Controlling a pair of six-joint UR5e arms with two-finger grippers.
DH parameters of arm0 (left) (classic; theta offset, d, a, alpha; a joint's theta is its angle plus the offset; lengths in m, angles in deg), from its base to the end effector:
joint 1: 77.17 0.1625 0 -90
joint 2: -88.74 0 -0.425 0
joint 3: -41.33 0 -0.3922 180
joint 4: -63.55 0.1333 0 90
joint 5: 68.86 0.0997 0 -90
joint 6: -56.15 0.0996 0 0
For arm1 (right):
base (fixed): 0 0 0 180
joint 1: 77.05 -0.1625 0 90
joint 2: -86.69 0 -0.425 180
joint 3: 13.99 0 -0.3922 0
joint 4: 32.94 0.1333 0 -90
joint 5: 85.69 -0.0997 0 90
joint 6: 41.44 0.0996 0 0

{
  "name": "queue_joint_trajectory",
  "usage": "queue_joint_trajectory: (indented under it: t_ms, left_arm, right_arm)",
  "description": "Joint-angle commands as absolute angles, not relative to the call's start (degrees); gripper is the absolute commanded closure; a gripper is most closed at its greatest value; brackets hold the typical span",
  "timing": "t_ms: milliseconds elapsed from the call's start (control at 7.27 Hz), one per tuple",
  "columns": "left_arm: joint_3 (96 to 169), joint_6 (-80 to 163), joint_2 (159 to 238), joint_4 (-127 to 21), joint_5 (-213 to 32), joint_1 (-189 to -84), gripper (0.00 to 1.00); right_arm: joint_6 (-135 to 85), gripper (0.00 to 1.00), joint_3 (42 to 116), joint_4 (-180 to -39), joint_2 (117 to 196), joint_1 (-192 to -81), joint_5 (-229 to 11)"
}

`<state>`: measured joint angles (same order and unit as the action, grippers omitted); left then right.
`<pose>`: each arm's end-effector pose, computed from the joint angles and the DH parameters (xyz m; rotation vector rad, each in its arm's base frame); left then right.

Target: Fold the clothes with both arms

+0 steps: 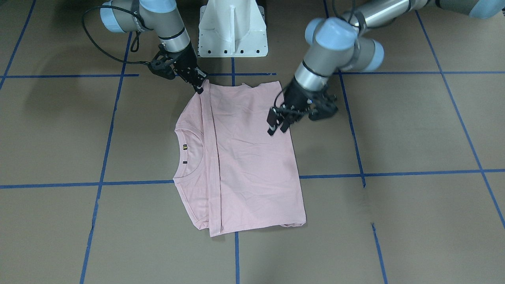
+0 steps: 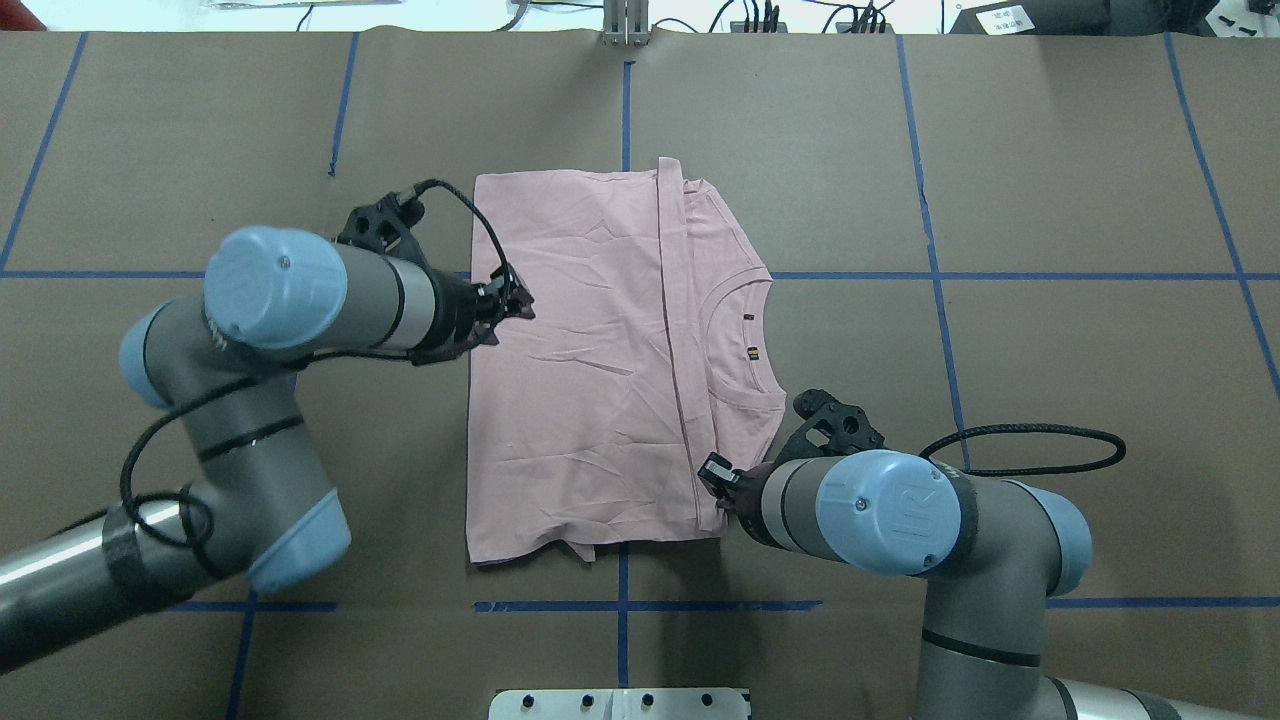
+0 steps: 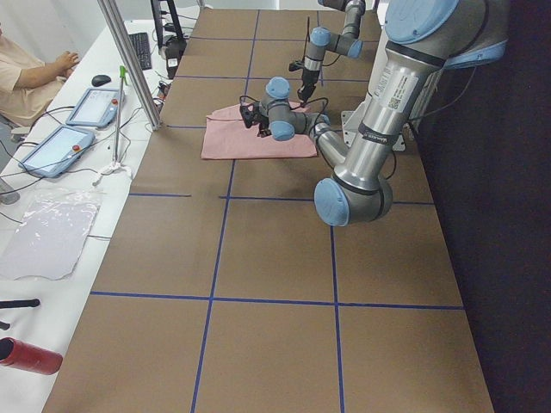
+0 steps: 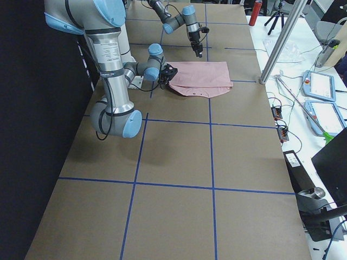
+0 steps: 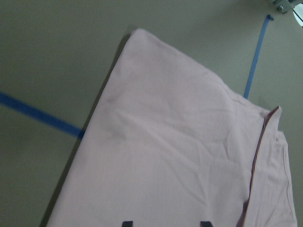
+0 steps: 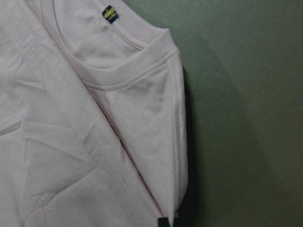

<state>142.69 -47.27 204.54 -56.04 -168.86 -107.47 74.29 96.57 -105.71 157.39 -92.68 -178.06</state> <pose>0.4828 -0.4165 0.2553 0.0182 1.1901 -0.5711 -0.5230 -0.2805 0.2826 -0.1278 -1.0081 0.6395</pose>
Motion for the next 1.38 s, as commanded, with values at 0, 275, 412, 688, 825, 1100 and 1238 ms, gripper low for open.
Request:
queue_joint_trajectory:
  t_ms: [0, 275, 412, 688, 825, 1100, 1238]
  left_arm:
    - [151.36, -57.09, 196.35, -50.27, -159.35, -94.8, 0.43]
    - [151.46, -61.1, 195.97, -48.61, -157.81, -91.24, 0.43]
    - [152.16, -61.27, 196.05, -45.03, -158.07, -91.15, 0.42]
    - [151.99, -61.62, 195.96, -42.8, -158.33, -89.92, 0.42]
    - [151.81, -62.06, 195.96, -42.8, -158.68, -89.83, 0.42]
    - [151.46, -62.33, 195.88, -42.8, -158.69, -88.95, 0.44]
    - [151.37, -62.42, 195.88, -42.8, -158.69, -88.95, 0.67]
  right_arm:
    - [74.49, 1.0, 97.01, -105.71, 157.62, -92.25, -178.07]
    - [74.49, 1.0, 97.27, -105.71, 157.97, -92.25, -177.98]
    - [74.58, 1.0, 97.36, -105.71, 157.97, -92.25, -177.98]
    - [74.58, 1.0, 97.27, -105.71, 157.88, -92.16, -177.98]
    - [74.58, 1.0, 97.27, -105.71, 157.88, -92.16, -177.98]
    - [74.75, 1.0, 97.36, -105.71, 157.88, -92.16, -177.98]
    - [74.84, 1.0, 97.45, -105.71, 157.8, -92.16, -177.98]
